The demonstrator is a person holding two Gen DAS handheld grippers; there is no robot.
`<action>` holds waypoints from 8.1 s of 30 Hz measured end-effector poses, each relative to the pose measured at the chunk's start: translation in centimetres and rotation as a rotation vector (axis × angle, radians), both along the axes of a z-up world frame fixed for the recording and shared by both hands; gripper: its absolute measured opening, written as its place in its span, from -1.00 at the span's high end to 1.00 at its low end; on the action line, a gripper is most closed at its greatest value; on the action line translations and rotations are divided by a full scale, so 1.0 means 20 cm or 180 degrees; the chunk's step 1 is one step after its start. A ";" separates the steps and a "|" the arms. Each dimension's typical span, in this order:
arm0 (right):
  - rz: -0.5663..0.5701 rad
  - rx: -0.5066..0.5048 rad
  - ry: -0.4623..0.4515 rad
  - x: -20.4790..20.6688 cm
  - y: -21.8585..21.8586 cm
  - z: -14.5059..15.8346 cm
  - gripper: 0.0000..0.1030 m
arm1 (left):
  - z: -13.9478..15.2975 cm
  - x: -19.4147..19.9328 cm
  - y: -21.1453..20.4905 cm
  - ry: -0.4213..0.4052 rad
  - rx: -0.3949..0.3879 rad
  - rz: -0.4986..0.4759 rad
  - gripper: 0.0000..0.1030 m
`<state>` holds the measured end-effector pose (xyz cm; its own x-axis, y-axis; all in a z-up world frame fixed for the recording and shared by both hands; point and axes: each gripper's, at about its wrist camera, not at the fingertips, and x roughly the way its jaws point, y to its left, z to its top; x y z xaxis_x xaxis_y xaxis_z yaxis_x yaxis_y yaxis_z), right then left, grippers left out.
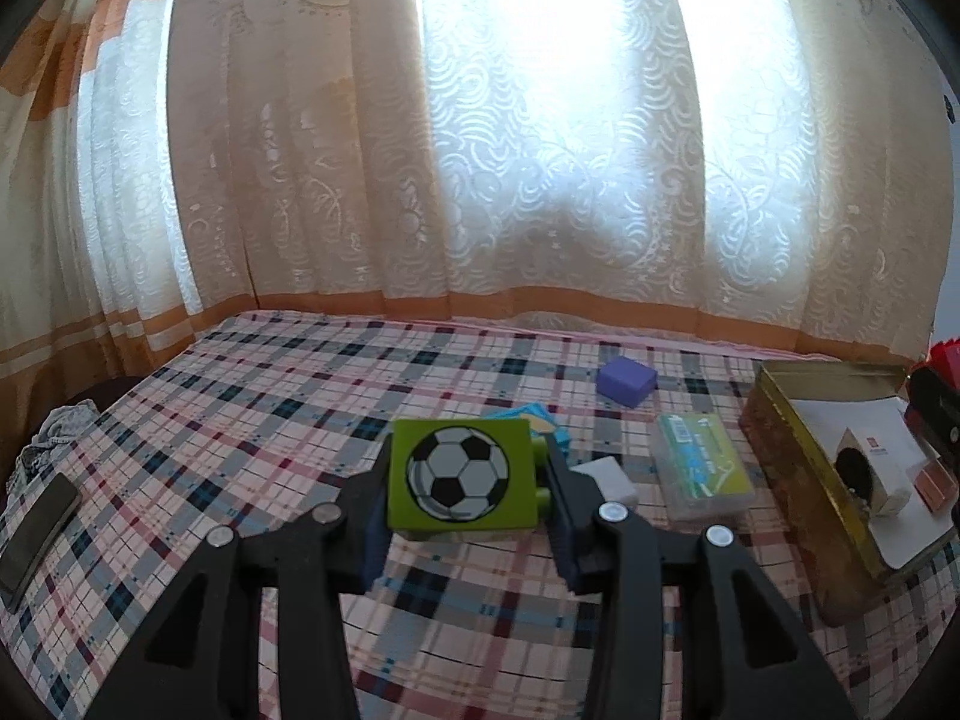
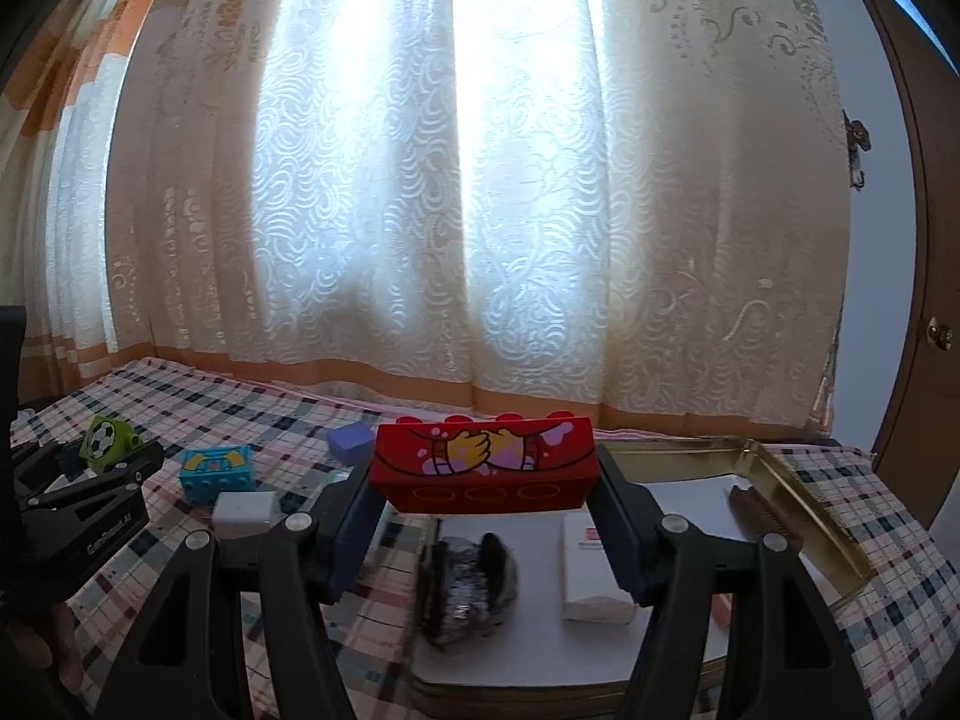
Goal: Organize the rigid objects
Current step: 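Carry the red block over the gold tray with the right gripper while the left carries the green block there, then release the red block in the tray with the right gripper while the left releases the green block, then withdraw both grippers from the tray toward the remaining toys, then grasp the white box with the right gripper while the left grasps the blue lego block, then carry the white box over the tray with the right gripper while the left carries the blue block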
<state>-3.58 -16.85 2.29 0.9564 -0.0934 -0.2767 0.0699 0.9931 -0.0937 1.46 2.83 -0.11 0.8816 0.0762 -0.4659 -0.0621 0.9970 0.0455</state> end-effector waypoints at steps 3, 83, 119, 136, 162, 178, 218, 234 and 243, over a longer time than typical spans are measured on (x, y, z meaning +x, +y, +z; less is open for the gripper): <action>-0.0045 -0.0005 -0.0027 -0.01 -0.05 0.01 -0.30 | 0.01 -0.01 -0.04 -0.0017 -0.0006 -0.0023 0.18; -0.0581 0.0364 0.0917 0.31 -0.93 -0.15 -0.31 | -0.15 0.06 -1.22 0.0670 0.0247 -0.1137 0.18; -0.1102 0.0740 -0.0496 -0.16 -0.91 0.00 -0.69 | 0.03 -0.09 -0.89 -0.0239 0.0170 -0.0715 -0.99; -0.1129 0.0651 -0.0627 -0.31 -0.68 0.00 -0.69 | 0.03 -0.14 -0.72 -0.0259 0.0151 -0.0670 -0.99; -0.0537 0.0764 -0.0243 -0.10 -0.12 -0.04 -0.69 | 0.02 0.09 0.03 -0.0144 0.0198 -0.0063 -0.99; 0.0057 0.0724 0.0438 0.14 0.24 -0.11 -0.69 | -0.05 0.30 0.43 0.0240 0.0009 0.0390 -0.99; 0.0963 0.1069 0.1191 0.38 0.44 -0.18 -0.09 | -0.05 0.34 0.46 0.0256 0.0239 -0.0228 -0.99; 0.0484 0.0826 0.0773 0.19 0.10 -0.10 -0.09 | -0.11 0.48 0.04 0.0542 0.0690 -0.1320 -0.76; 0.0529 0.0909 0.0872 0.22 0.11 -0.12 -0.09 | -0.20 0.63 0.02 0.1134 0.0532 -0.1377 -0.11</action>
